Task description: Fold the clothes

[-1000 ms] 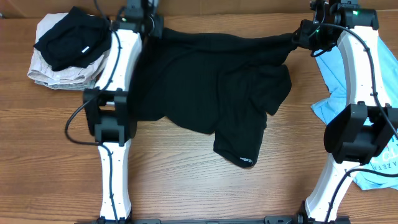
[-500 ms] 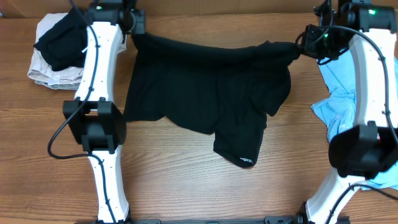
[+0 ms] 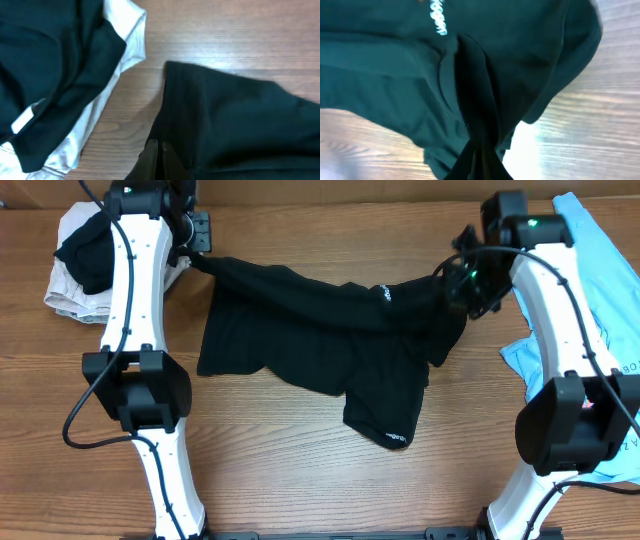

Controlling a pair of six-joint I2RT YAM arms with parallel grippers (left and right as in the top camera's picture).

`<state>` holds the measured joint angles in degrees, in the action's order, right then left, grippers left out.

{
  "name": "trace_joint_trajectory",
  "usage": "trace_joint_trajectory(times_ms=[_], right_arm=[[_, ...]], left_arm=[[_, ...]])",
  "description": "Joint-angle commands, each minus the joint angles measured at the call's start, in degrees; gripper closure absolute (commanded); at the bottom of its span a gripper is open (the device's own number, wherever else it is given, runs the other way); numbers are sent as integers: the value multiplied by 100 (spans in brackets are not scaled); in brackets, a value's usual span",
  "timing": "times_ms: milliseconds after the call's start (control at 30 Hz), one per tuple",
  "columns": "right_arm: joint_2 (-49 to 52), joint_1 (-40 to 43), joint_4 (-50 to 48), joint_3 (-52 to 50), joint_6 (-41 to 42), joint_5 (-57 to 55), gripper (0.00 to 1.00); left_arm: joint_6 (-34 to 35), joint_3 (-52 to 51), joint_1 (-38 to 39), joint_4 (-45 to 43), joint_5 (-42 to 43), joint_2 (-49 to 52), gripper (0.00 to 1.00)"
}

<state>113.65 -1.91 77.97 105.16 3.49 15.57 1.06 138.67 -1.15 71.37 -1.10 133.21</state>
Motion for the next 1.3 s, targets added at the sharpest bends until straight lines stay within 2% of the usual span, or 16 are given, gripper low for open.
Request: trace_joint_trajectory(times_ms=[0, 200, 233, 267, 333, 367, 467, 567, 733, 933, 1100, 1267], right_arm=[[-35, 59, -181, -514, 127, -144, 96], [-35, 94, -291, -800, 122, -223, 95], [-35, 96, -291, -800, 122, -221, 90], [-35, 96, -293, -798, 122, -223, 85], [-42, 103, -295, -789, 122, -221, 77], [-52, 103, -284, -758, 122, -223, 75], [-155, 136, -157, -507, 122, -212, 71], [-614, 138, 24, 31, 125, -197, 64], [-1342, 111, 407, 756, 122, -199, 50], [-2284, 83, 723, 925, 125, -197, 48], [-2951, 83, 1019, 925, 201, -199, 48], [-3554, -57, 1248, 925, 413, -201, 48]], left_arm=[[-240, -74, 4, 105, -61, 289, 96], [-236, -74, 7, 463, -57, 584, 96], [-238, -74, 7, 505, -57, 599, 91], [-236, -74, 7, 525, -57, 621, 80], [-236, -74, 4, 538, -57, 621, 66], [-236, -70, 4, 514, -59, 616, 55], [-234, 107, 4, 557, -39, 544, 41], [-188, 798, -2, 920, -37, 409, 30], [-46, 2079, 0, 1504, -20, 63, 24], [116, 3150, 0, 2065, 116, -575, 21], [133, 3248, 0, 2544, 114, -1104, 20], [177, 3040, 15, 2544, 363, -1486, 18]])
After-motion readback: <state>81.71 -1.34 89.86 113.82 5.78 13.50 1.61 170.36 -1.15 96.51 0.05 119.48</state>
